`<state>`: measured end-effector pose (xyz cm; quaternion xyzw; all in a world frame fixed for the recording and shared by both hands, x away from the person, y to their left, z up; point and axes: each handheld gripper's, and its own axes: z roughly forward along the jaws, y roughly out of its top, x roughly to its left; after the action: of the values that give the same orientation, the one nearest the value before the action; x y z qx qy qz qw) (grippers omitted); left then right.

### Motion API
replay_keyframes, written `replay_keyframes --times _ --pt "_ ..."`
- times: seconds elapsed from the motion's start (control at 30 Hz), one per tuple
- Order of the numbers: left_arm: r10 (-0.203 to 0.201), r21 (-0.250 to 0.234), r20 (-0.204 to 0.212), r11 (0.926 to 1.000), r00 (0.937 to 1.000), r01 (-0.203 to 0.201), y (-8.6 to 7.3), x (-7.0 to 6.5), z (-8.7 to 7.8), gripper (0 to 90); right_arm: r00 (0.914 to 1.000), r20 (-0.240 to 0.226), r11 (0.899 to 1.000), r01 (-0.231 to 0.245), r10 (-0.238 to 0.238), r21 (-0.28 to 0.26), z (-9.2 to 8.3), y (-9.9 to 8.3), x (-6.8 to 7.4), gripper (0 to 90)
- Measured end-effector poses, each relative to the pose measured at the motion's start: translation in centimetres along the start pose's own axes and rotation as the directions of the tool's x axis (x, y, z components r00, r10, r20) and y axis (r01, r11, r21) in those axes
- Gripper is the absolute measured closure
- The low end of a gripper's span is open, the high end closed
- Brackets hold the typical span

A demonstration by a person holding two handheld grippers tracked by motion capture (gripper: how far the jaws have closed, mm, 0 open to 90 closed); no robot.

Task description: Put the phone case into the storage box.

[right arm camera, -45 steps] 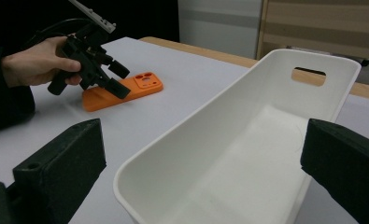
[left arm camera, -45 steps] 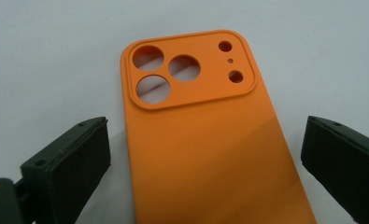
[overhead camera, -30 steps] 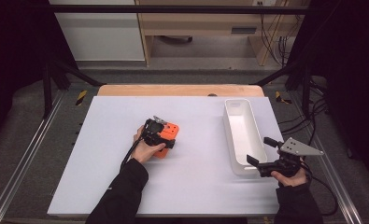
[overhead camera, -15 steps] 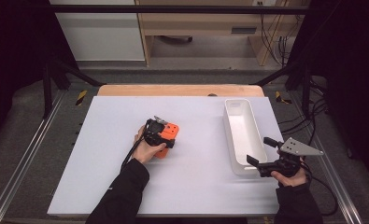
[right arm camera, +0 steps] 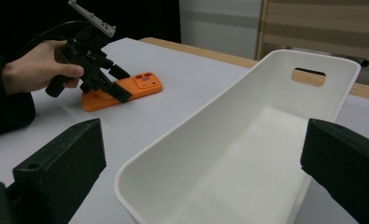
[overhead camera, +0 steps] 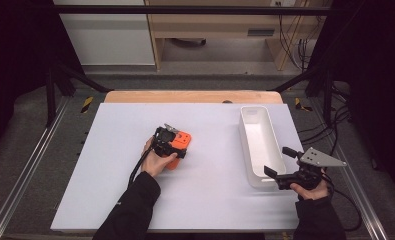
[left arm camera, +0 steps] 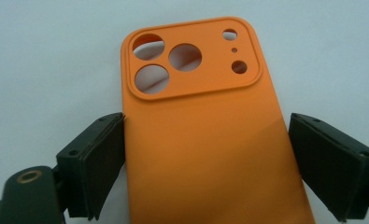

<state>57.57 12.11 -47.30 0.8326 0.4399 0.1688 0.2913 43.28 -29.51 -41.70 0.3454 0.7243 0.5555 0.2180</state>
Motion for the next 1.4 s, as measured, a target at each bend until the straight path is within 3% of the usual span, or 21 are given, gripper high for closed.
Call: replay_keyframes --times 0.43,0.7,1.1,1.4 --pt "0.010 -0.070 0.018 0.9975 0.9998 -0.009 0.5 0.2 -2.9 12.7 1.0000 -0.002 1.000 0.001 -0.001 0.003 0.0 0.0 0.1 0.4" --pt "0.037 -0.118 0.043 0.9925 0.9984 -0.032 0.5 0.1 -5.2 12.8 1.0000 -0.002 1.000 0.007 -0.007 0.002 0.1 0.0 0.1 0.4" --pt "0.107 -0.174 0.070 0.9803 0.9918 -0.093 -0.5 -0.2 -8.3 12.9 1.0000 -0.002 1.000 0.005 -0.005 0.004 0.1 0.0 0.2 0.4" --pt "0.144 -0.198 0.092 0.9723 0.9853 -0.124 -1.6 -0.4 -9.7 12.9 0.9998 -0.006 1.000 0.017 -0.017 0.004 0.0 0.1 0.2 0.4"
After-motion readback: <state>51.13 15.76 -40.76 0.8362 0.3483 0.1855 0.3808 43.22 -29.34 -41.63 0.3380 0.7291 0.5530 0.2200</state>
